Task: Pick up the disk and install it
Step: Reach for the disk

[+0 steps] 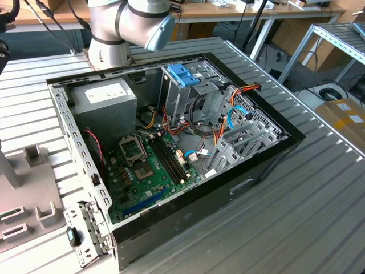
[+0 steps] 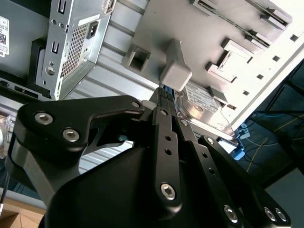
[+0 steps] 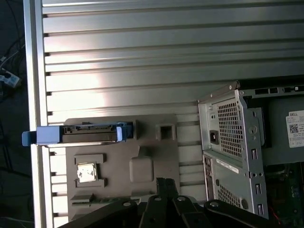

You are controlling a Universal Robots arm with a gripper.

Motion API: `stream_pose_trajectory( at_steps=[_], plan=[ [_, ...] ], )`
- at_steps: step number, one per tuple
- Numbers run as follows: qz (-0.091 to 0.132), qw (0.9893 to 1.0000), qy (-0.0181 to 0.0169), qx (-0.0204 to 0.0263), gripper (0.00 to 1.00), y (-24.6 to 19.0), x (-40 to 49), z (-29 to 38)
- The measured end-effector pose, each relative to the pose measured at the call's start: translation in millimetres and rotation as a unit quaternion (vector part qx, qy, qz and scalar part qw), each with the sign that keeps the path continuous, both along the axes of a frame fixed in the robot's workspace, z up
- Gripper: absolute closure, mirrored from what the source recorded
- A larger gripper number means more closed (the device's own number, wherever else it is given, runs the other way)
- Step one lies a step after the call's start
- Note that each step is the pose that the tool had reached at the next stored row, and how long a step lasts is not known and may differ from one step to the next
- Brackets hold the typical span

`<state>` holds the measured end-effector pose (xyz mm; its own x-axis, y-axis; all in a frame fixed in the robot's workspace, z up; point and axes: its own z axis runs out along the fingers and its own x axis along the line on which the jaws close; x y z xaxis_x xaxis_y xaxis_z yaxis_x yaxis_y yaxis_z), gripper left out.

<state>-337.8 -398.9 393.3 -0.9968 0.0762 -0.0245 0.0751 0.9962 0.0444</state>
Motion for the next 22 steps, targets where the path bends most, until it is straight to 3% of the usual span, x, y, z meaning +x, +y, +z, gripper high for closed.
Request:
stream_pose_trajectory(
  at_steps=[22],
  plan=[
    [0.000,1.0000,0.0000,0.0000,0.90,0.0,-15.7,0.1]
  ],
)
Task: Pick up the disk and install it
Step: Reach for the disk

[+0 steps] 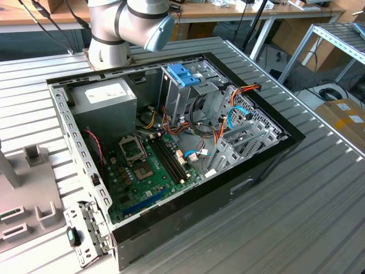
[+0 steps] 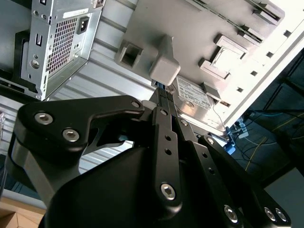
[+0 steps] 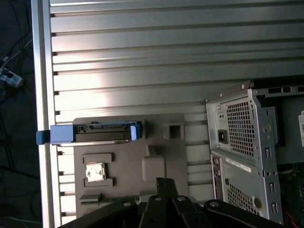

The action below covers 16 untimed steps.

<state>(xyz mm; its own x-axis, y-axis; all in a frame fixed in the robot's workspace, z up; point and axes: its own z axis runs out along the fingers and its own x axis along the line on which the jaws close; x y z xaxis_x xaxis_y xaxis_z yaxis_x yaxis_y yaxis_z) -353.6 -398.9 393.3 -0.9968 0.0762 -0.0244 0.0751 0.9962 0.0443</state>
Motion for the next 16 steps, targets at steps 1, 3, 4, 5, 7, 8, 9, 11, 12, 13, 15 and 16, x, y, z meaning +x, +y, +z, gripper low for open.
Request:
stream_pose_trajectory(
  at_steps=[1,3,4,5,7,8,9,11,12,13,15,16],
  plan=[
    [0.000,1.0000,0.0000,0.0000,0.90,0.0,-0.6,0.0],
    [0.000,1.0000,0.0000,0.0000,0.90,0.0,-1.8,0.0],
    [0.000,1.0000,0.0000,0.0000,0.90,0.0,-2.3,0.0],
    [0.000,1.0000,0.0000,0.0000,0.90,0.0,-2.8,0.0],
    [0.000,1.0000,0.0000,0.0000,0.90,0.0,-3.8,0.0],
    [0.000,1.0000,0.0000,0.0000,0.90,0.0,-4.5,0.0],
    [0.000,1.0000,0.0000,0.0000,0.90,0.0,-5.2,0.0],
    [0.000,1.0000,0.0000,0.0000,0.90,0.0,-6.3,0.0],
    [0.000,1.0000,0.0000,0.0000,0.90,0.0,-6.7,0.0],
    [0.000,1.0000,0.0000,0.0000,0.90,0.0,-7.5,0.0],
    [0.000,1.0000,0.0000,0.0000,0.90,0.0,-9.0,0.0],
    [0.000,1.0000,0.0000,0.0000,0.90,0.0,-9.6,0.0]
  ],
)
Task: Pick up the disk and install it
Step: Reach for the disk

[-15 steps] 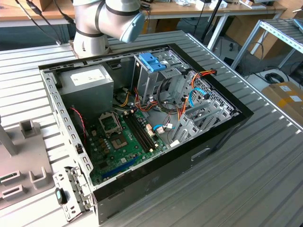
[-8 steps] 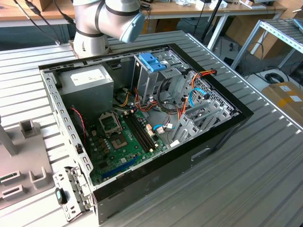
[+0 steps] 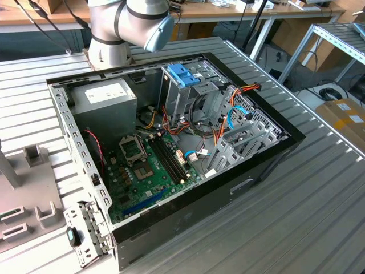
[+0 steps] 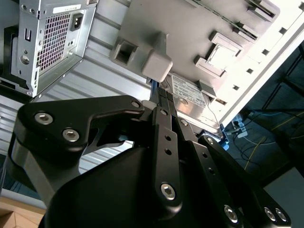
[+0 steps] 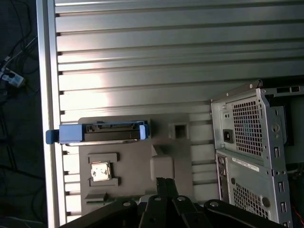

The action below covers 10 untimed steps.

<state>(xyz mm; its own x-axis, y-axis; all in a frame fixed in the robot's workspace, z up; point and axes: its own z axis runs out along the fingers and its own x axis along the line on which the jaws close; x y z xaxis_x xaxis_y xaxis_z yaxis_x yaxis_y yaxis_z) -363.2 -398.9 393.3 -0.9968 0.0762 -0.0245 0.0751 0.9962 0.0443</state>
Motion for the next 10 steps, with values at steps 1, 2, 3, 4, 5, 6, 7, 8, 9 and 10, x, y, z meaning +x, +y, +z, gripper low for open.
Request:
stream_pose_trajectory(
  at_steps=[1,2,3,4,5,6,7,8,9,10],
  plan=[
    [0.000,1.0000,0.0000,0.0000,0.90,0.0,-0.6,0.0],
    [0.000,1.0000,0.0000,0.0000,0.90,0.0,-1.2,0.0],
    [0.000,1.0000,0.0000,0.0000,0.90,0.0,-2.0,0.0],
    [0.000,1.0000,0.0000,0.0000,0.90,0.0,-2.6,0.0],
    [0.000,1.0000,0.0000,0.0000,0.90,0.0,-3.5,0.0],
    [0.000,1.0000,0.0000,0.0000,0.90,0.0,-4.1,0.0],
    [0.000,1.0000,0.0000,0.0000,0.90,0.0,-4.6,0.0],
    [0.000,1.0000,0.0000,0.0000,0.90,0.0,-5.2,0.0],
    [0.000,1.0000,0.0000,0.0000,0.90,0.0,-5.8,0.0],
    [0.000,1.0000,0.0000,0.0000,0.90,0.0,-7.3,0.0]
  ],
)
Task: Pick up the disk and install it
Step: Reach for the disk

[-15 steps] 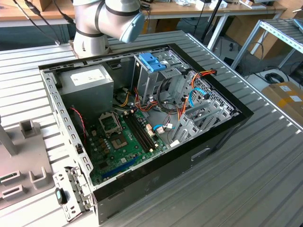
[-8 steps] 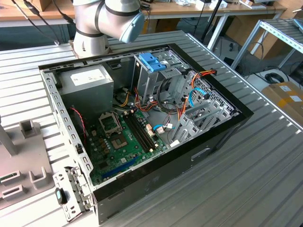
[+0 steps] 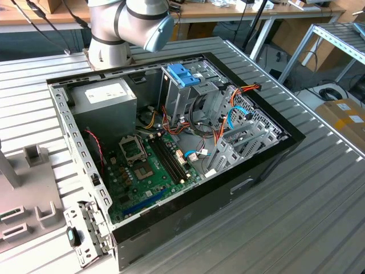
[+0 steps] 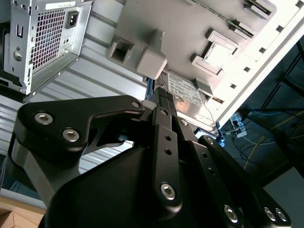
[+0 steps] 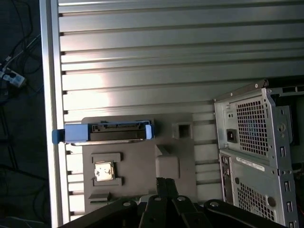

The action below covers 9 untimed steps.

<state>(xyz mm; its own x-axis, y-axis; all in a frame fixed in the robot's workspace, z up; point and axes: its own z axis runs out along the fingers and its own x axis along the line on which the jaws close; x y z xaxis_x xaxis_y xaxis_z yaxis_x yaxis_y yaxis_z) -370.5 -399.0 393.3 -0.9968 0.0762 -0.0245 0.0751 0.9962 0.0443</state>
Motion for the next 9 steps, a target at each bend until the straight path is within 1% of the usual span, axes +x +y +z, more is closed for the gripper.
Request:
stream_pose_trajectory(
  at_steps=[9],
  plan=[
    [0.000,1.0000,0.0000,0.0000,0.90,0.0,-6.7,0.0]
  ],
)
